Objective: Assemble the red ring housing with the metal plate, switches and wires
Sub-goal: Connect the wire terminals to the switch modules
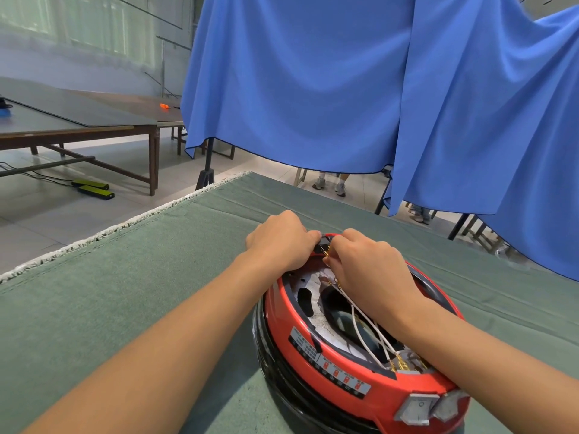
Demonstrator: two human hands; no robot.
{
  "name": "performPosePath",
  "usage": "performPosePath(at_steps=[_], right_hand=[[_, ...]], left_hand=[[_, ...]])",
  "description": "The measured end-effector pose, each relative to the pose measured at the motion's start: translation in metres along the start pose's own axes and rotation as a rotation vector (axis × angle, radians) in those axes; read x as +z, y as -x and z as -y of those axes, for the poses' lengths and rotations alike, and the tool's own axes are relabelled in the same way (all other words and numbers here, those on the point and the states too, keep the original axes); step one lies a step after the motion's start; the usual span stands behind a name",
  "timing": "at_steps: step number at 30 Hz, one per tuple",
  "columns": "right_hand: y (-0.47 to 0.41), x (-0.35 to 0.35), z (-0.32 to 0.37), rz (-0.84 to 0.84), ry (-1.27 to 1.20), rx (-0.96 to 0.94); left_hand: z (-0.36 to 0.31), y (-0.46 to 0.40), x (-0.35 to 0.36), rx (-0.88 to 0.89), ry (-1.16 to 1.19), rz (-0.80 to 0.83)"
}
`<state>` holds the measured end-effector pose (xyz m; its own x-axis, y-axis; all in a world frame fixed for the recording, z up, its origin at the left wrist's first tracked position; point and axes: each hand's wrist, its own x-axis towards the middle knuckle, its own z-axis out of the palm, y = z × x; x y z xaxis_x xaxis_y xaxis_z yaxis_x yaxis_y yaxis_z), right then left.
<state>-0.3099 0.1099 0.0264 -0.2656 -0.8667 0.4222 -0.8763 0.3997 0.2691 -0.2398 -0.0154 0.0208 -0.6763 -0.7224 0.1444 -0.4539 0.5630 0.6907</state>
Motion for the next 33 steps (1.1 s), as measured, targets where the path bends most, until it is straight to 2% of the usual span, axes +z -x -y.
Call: performPosePath(at_steps=[6, 14, 22, 33], right_hand=[[0.0013, -0.0011, 0.0028, -0.023, -0.057, 0.006], [0.0021, -0.0017, -0.0005, -0.035, -0.196, 0.107], [0.0025, -0.0046, 0.0009, -0.008, -0.219, 0.135], [0.0017, -0.0045, 0.0041, 0.025, -0.113, 0.094]], left_hand=[[-0.0003, 0.0, 0.0005, -0.003, 0.009, -0.005], [0.0003, -0.0009, 0.0006, 0.0, -0.003, -0.004], [0.001, -0.0023, 0.001, -0.011, -0.012, 0.003], [0.0019, -0.0036, 0.002, -0.006, -0.021, -0.011]])
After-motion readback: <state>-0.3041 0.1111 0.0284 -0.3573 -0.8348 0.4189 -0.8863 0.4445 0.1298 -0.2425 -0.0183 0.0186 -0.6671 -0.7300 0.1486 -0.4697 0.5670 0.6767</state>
